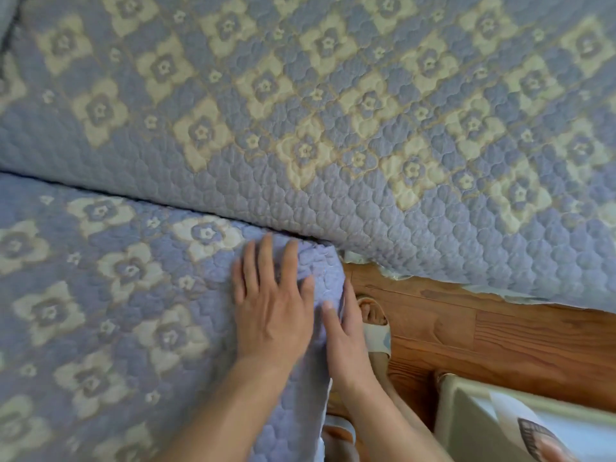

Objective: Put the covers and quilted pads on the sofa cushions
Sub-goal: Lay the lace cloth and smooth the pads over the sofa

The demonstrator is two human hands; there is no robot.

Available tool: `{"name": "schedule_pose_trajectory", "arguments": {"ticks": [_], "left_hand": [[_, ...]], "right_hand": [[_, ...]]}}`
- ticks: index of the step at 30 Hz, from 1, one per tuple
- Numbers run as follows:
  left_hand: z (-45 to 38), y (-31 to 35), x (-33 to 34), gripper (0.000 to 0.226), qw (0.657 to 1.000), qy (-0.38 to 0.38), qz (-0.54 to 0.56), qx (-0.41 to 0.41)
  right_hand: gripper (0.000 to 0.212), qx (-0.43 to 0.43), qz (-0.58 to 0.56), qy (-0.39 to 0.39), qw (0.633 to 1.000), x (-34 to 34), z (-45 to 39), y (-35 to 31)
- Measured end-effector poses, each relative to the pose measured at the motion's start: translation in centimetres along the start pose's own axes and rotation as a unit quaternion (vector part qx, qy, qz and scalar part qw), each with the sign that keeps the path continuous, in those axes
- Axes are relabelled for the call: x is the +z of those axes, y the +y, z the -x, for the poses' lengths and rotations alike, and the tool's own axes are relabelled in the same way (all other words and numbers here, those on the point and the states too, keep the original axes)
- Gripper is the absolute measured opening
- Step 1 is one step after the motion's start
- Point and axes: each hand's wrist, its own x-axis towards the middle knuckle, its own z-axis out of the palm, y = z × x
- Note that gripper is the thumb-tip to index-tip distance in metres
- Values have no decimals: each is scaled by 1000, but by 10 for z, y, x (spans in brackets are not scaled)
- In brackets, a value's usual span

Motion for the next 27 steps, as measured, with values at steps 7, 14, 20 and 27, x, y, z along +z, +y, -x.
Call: {"name": "schedule_pose_trajectory", "arguments": {"ticks": [7,14,20,27], "left_hand": [[26,-49,43,63,984,-89,-68,-140],[61,-60,-13,57,987,-70,128,-64],[231,-127,25,63,926,12,74,-370],[270,-144,48,68,943,-3,56,-328]], "right_hand": [[63,56,259,60,962,36,-113,-44],[41,-178,385,133,896,61,-1,-76],[60,-558,639,-321,421,191,-26,-85],[58,-519,647,-207,519,227,-21,-81]]}}
